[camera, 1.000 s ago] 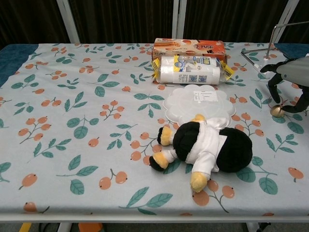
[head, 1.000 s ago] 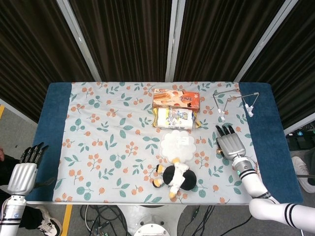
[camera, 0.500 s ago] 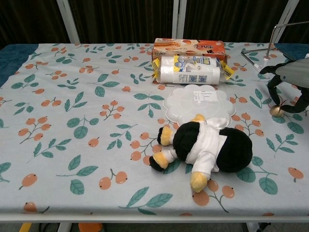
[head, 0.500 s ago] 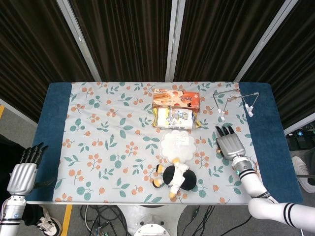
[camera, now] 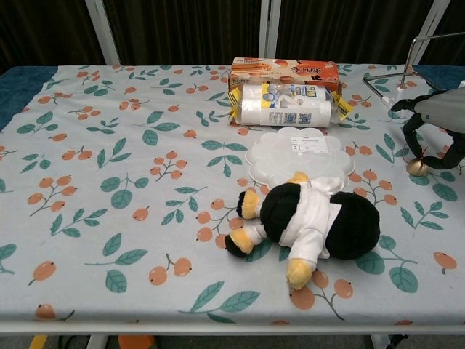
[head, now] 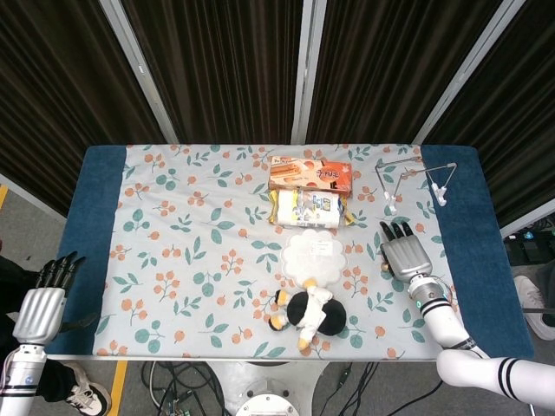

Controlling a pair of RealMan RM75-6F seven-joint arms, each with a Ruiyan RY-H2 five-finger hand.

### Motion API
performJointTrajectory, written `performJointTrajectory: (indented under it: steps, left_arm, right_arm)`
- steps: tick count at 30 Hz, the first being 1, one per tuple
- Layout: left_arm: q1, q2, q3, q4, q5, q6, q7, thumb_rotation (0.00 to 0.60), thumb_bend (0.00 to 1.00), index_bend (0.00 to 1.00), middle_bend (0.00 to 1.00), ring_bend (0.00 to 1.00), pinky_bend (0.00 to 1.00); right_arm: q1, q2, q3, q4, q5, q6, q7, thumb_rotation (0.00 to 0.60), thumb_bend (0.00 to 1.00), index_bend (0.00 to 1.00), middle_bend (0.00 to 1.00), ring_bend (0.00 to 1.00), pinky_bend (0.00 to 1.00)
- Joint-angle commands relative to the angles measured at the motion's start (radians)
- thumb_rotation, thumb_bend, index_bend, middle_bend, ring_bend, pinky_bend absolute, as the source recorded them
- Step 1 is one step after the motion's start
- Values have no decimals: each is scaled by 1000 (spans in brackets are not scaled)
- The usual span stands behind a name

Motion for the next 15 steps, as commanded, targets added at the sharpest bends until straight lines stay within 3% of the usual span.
performJointTrajectory:
  steps: [1,15]
  left_arm:
    - [0,0,0,0,0,0,0,600,23,86,0,0,17]
    - [-1,1,0,-4,1,-1,2,600,23,86,0,0,17]
  right_arm:
    - [-2,-1,0,1,-4,4,3,600,364,612,54,0,0]
    - [-20,21,17,-23,-50,32,56,600,381,653,73,0,0]
